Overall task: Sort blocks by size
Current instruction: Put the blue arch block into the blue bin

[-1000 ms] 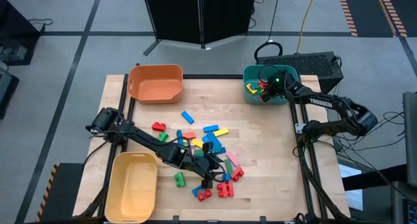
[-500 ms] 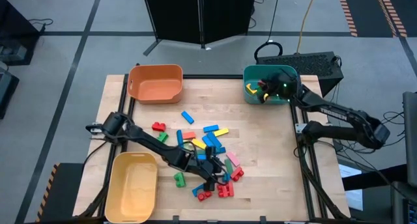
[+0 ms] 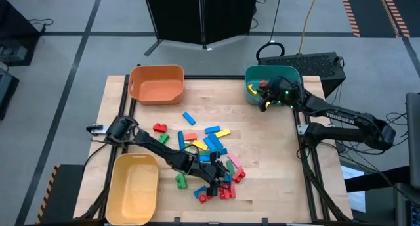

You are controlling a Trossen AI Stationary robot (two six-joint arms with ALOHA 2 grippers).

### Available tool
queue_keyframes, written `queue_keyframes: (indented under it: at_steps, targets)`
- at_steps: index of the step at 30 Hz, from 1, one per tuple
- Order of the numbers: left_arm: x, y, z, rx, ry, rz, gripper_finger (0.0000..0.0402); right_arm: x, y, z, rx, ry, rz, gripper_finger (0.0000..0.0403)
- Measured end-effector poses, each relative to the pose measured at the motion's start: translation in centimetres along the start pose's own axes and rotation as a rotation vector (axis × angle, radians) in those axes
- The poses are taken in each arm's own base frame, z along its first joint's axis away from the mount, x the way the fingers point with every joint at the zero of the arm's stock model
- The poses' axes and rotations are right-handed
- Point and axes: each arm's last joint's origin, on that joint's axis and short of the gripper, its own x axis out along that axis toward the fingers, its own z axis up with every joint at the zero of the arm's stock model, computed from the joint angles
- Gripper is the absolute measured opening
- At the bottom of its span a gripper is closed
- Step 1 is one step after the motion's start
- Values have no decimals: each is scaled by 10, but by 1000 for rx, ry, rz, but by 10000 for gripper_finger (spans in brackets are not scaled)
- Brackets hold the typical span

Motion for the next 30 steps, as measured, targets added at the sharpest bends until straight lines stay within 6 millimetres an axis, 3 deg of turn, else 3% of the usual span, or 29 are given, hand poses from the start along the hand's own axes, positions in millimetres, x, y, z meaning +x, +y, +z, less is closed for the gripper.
queue_keyframes:
  at_steps: [9,19,30]
  targets:
    - [1,1,-2,-24,11,5,205,-1,11,-1,-20,1,52,91]
    - [1,2,-3,-25,27,16,117,-4,29,-3,-48,3,135,91]
    - [0,9,-1,-25,11,109,115,-12,55,-7,-141,11,328,91]
